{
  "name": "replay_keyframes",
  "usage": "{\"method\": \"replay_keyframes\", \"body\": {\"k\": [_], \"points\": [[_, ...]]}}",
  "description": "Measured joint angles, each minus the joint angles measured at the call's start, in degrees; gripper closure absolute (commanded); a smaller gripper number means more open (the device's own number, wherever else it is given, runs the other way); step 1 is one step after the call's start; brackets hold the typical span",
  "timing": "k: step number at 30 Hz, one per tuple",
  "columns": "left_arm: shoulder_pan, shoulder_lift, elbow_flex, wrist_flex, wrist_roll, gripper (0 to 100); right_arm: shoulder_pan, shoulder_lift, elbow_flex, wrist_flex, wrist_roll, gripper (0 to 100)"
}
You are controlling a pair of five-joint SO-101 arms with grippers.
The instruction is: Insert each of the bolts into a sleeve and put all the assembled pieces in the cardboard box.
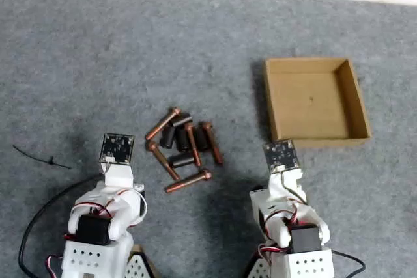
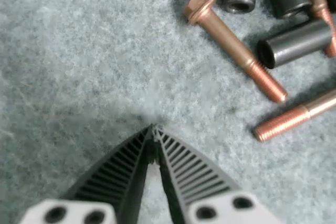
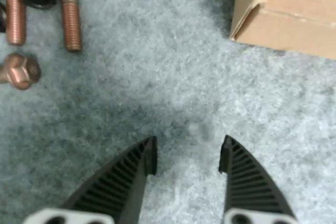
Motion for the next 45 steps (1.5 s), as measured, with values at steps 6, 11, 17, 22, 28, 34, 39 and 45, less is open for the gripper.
{"method": "replay_keyframes", "body": {"k": [6,11,17,22,28,34,39,45], "points": [[-13.4,0.0,0.0,-5.9,0.0,99,0.0,0.0,0.0,0.0,0.0,81.4],[-24.0,0.0,0.0,-10.9,-0.5,99,0.0,0.0,0.0,0.0,0.0,81.4],[-25.1,0.0,-6.1,-11.4,-15.0,99,0.0,0.0,0.0,0.0,0.0,81.4],[-22.1,-0.4,-17.3,-11.3,-16.5,99,0.0,0.0,0.0,0.0,0.0,81.4],[-10.9,-0.6,-20.2,-11.3,-15.6,99,0.0,0.0,0.0,0.0,0.0,81.4],[-5.6,-0.4,-11.1,-17.8,-15.6,99,0.0,0.0,0.0,0.0,0.0,81.4],[-5.6,0.0,-5.5,-22.1,-15.6,99,-0.2,0.0,0.0,-1.3,0.0,81.4],[-5.6,0.0,-5.2,-22.1,-15.6,99,-0.3,0.0,0.0,-3.5,0.9,81.4]]}}
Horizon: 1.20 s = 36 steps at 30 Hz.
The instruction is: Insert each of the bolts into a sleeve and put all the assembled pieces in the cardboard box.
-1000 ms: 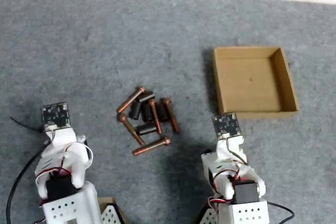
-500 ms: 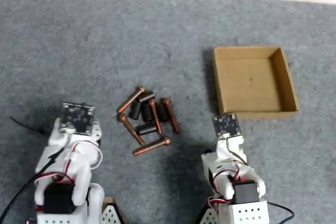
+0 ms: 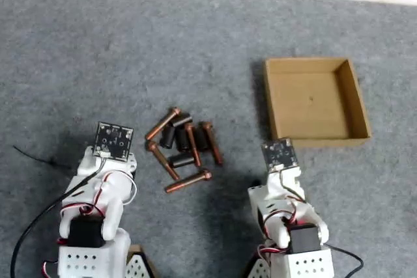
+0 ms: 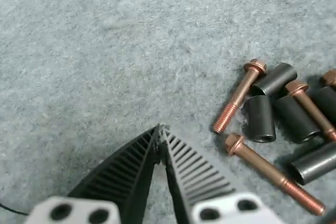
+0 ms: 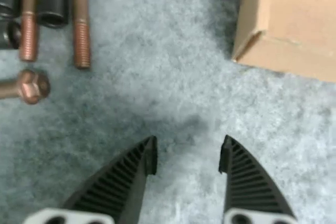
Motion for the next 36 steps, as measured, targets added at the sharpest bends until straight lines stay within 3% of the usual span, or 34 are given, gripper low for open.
{"method": "replay_keyframes", "body": {"k": [6,9,14,18,29,36], "points": [[-3.3,0.0,0.0,0.0,0.0,99,6.9,0.0,-0.1,-3.3,13.5,81.4],[-3.8,0.0,0.0,0.0,0.0,99,6.7,0.0,-2.7,-4.7,9.1,81.4],[-3.8,0.0,0.0,0.0,0.0,99,-6.2,5.6,-12.9,-5.5,5.6,81.4],[-3.8,0.0,0.0,0.0,0.0,99,-14.2,22.9,-18.6,-10.5,2.4,81.3],[-4.2,0.0,0.0,0.0,0.0,99,-27.1,78.1,-49.3,-17.7,1.6,81.1],[-4.2,0.0,0.4,-0.4,0.0,99,-30.9,97.1,-61.9,-17.8,6.9,81.1]]}}
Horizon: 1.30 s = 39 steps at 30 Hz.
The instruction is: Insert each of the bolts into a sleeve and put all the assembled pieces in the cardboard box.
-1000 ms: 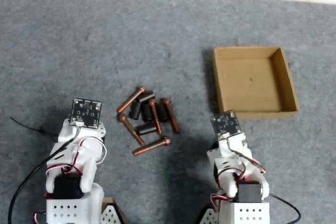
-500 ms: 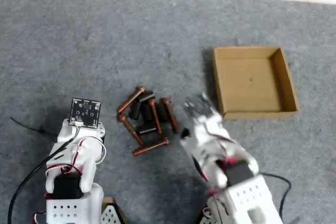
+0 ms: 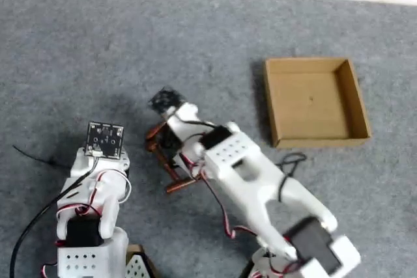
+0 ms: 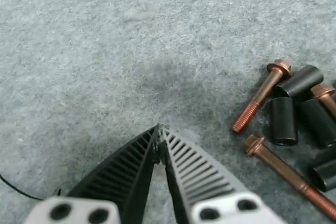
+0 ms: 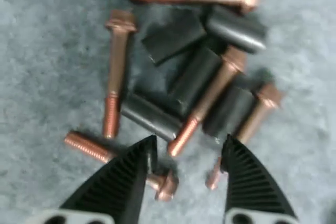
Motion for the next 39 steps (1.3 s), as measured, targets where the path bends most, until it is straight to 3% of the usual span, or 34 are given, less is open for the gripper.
{"method": "replay_keyframes", "body": {"k": [7,15,27,39], "points": [[-0.4,0.0,0.0,0.0,0.0,99,-1.9,7.4,-4.2,-1.1,5.8,81.1],[-10.8,0.0,0.0,-2.5,5.7,99,-2.8,10.6,-5.9,-2.1,9.0,81.1],[-11.1,0.0,0.0,-2.5,6.2,99,-3.0,14.4,-6.6,-3.4,11.9,81.1],[-11.1,0.0,0.0,-2.5,6.2,99,-7.8,15.0,-7.6,-2.0,12.0,81.1]]}}
